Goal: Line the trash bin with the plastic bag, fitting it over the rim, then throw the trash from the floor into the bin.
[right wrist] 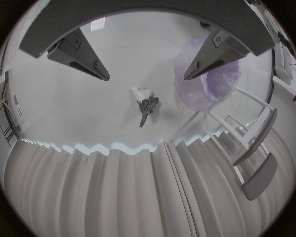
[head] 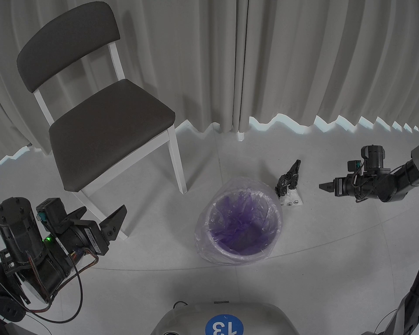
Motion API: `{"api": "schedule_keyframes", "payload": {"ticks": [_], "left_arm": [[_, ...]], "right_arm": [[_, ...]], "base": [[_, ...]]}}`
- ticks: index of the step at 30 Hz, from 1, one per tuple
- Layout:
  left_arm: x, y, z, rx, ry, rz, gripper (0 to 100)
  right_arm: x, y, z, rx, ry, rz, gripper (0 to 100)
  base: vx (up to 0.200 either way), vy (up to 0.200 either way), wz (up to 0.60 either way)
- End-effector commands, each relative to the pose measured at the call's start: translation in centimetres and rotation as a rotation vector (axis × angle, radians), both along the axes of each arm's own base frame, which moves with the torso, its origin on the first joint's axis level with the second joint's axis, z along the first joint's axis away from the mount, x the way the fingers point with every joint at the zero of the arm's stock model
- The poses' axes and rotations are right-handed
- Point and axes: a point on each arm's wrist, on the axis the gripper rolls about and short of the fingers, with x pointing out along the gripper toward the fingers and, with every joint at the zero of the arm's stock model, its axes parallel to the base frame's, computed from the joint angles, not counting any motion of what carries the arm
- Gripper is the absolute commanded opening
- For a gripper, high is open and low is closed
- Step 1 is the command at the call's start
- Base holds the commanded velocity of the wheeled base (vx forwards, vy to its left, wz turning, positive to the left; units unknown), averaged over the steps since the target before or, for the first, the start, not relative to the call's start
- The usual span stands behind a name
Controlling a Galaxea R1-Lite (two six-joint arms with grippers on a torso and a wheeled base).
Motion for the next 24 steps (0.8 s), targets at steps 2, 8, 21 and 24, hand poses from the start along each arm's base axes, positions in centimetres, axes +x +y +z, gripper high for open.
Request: {"api": "schedule_keyframes", "payload": {"ticks": [2, 8, 21, 24], "left_arm": [[0.0, 0.1, -0.2, -0.016, 0.003, 0.008, 100], [-0.1, 0.1, -0.3, -0.018, 0.005, -0.001, 100], [-0.4, 0.1, -0.7, -0.014, -0.039, -0.028, 100], [-0.5, 0.2, -1.2, 0.013, -0.022, -0.038, 100]], "right_arm": [[5.7, -0.3, -0.9, 0.058, -0.072, -0.036, 100], [6.1, -0.2, -0.4, 0.08, -0.072, -0.052, 100], [5.7, -0.2, 0.0, 0.083, -0.09, -0.041, 100], [6.0, -0.2, -0.6, 0.084, -0.079, -0.041, 100]], "base": [[0.0, 0.0, 0.0], [0.0, 0.0, 0.0], [0.015, 0.0, 0.0], [0.2, 0.0, 0.0]]}}
